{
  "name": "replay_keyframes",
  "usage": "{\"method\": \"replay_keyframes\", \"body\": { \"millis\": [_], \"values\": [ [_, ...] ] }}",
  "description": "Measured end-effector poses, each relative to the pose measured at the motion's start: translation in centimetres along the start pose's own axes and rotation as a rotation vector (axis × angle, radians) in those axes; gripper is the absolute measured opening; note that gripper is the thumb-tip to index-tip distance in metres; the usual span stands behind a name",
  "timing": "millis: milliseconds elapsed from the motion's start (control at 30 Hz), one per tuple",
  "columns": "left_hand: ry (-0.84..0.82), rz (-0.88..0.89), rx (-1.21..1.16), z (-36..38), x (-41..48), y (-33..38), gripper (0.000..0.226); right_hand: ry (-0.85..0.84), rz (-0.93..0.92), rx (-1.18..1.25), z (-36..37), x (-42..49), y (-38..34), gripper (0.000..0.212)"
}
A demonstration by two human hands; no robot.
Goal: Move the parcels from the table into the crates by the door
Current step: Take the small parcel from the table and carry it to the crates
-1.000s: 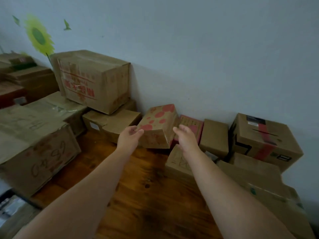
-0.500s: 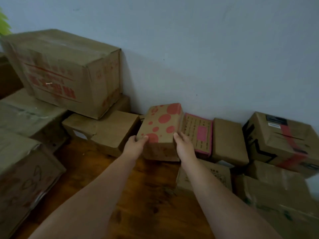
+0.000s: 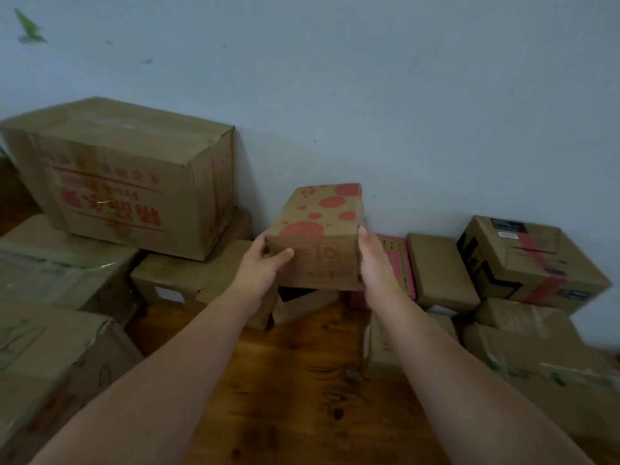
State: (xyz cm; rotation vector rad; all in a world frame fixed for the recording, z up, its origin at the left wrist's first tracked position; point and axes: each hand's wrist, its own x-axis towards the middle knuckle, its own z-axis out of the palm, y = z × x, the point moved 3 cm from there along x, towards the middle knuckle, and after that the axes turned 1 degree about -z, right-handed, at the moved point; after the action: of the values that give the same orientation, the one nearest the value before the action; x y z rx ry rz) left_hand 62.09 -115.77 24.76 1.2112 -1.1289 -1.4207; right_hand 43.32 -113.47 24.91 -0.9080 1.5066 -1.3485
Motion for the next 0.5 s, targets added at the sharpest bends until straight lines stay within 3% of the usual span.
{"method": "replay_keyframes", "body": {
  "millis": [100, 167, 333, 400, 500],
  "values": [
    [0.017, 0.05, 0.018, -0.3, -0.6, 1.7, 0.012, -0.147, -0.153, 0.034, 0.0, -1.0, -2.2, 0.083],
    [0.009, 0.089, 0.002, -0.1, -0.9, 2.7, 0.009, -0.209, -0.219, -0.001, -0.6, -1.6, -2.6, 0.086],
    [-0.044, 0.109, -0.055, 0.7, -1.3, 5.1, 0.018, -0.116, -0.24, -0.087, -1.7, -2.3, -2.9, 0.056],
    [-0.14, 0.106, -0.002, 0.8, -1.5, 5.6, 0.034, -0.087, -0.187, -0.073, -2.1, -2.4, -3.5, 0.046],
    [-0.278, 0.137, 0.175, 0.2, -1.8, 5.9, 0.08, -0.045, -0.078, -0.138, -2.8, -1.8, -4.8, 0.048]
  ]
}}
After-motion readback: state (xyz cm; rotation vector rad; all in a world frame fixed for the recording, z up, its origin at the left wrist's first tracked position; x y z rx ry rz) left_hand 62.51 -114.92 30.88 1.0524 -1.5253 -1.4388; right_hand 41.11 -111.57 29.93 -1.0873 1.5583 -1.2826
